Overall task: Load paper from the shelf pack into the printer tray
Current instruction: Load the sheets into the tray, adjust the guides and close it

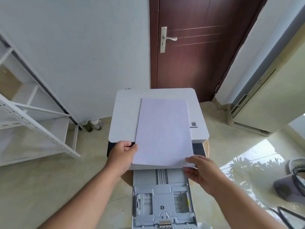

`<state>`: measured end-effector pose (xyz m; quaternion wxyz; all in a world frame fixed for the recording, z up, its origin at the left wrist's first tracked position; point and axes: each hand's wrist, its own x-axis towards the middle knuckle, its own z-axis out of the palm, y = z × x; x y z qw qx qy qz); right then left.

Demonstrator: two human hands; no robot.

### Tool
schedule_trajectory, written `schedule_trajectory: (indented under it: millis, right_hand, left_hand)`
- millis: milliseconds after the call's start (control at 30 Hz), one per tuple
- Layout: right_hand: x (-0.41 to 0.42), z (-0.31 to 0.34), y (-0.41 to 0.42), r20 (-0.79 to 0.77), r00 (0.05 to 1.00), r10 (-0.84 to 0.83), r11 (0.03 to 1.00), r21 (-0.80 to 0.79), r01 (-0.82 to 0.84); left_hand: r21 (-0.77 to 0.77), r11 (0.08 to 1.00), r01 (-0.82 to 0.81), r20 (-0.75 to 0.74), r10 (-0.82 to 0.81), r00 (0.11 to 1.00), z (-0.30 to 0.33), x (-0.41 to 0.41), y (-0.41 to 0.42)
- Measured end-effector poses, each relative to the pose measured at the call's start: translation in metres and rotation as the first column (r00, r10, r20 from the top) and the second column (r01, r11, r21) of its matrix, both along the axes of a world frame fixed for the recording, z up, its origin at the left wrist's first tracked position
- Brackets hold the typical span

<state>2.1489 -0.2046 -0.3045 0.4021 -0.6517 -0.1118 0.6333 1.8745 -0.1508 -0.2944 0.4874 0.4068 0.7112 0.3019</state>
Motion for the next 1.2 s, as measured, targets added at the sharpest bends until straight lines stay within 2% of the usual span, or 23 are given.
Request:
schedule_trajectory:
  millis: [67,200,300,433,500,567,667,733,867,1067,1200]
  right_hand:
    - [0.008,0.007,0.011,-0.061,0.996,0.063,0.997,-0.035,-0.065]
    - [0.013,0.021,0.034,-0.056,0.988,0.146,0.987,-0.053,-0.149]
    - [0.019,0.023,0.032,-0.002,0.944,0.330,0.941,0.075,-0.329]
    - [0.025,0.036,0.025,0.089,0.878,0.470,0.830,0.294,-0.474]
    - [0.022,0.043,0.036,0.186,0.864,0.468,0.793,0.343,-0.504]
    - [0.016,0.056,0.057,0.253,0.891,0.378,0.805,0.386,-0.451]
    - [0.003,0.084,0.094,0.169,0.954,0.246,0.810,0.506,-0.298]
    - [-0.008,0.099,0.113,0.190,0.962,0.194,0.773,0.574,-0.269]
    - [-0.017,0.097,0.131,0.234,0.967,0.102,0.723,0.651,-0.234]
    - [-0.016,0.059,0.129,0.275,0.959,0.071,0.792,0.569,-0.222]
    - [-0.016,0.055,0.130,0.292,0.956,0.034,0.790,0.578,-0.204]
  left_hand:
    - [-0.041,0.999,0.011,0.058,-0.009,0.998,-0.002,0.005,0.004]
    - [-0.136,0.984,0.111,0.204,-0.082,0.975,0.007,0.011,0.004]
    - [-0.147,0.974,0.170,0.355,-0.108,0.929,0.020,0.007,0.009]
    - [-0.042,0.995,0.090,0.588,-0.049,0.808,0.048,0.008,0.036]
    - [0.076,0.996,0.036,0.592,-0.074,0.803,0.066,0.014,0.052]
    - [0.236,0.972,0.004,0.561,-0.140,0.816,0.087,0.020,0.064]
    - [0.421,0.907,0.019,0.450,-0.227,0.863,0.118,0.025,0.077]
    - [0.487,0.873,0.016,0.385,-0.231,0.894,0.131,0.026,0.086]
    - [0.538,0.841,-0.057,0.396,-0.193,0.898,0.133,0.027,0.098]
    - [0.476,0.878,-0.048,0.332,-0.129,0.935,0.086,0.035,0.091]
    - [0.483,0.874,-0.046,0.332,-0.134,0.934,0.079,0.038,0.091]
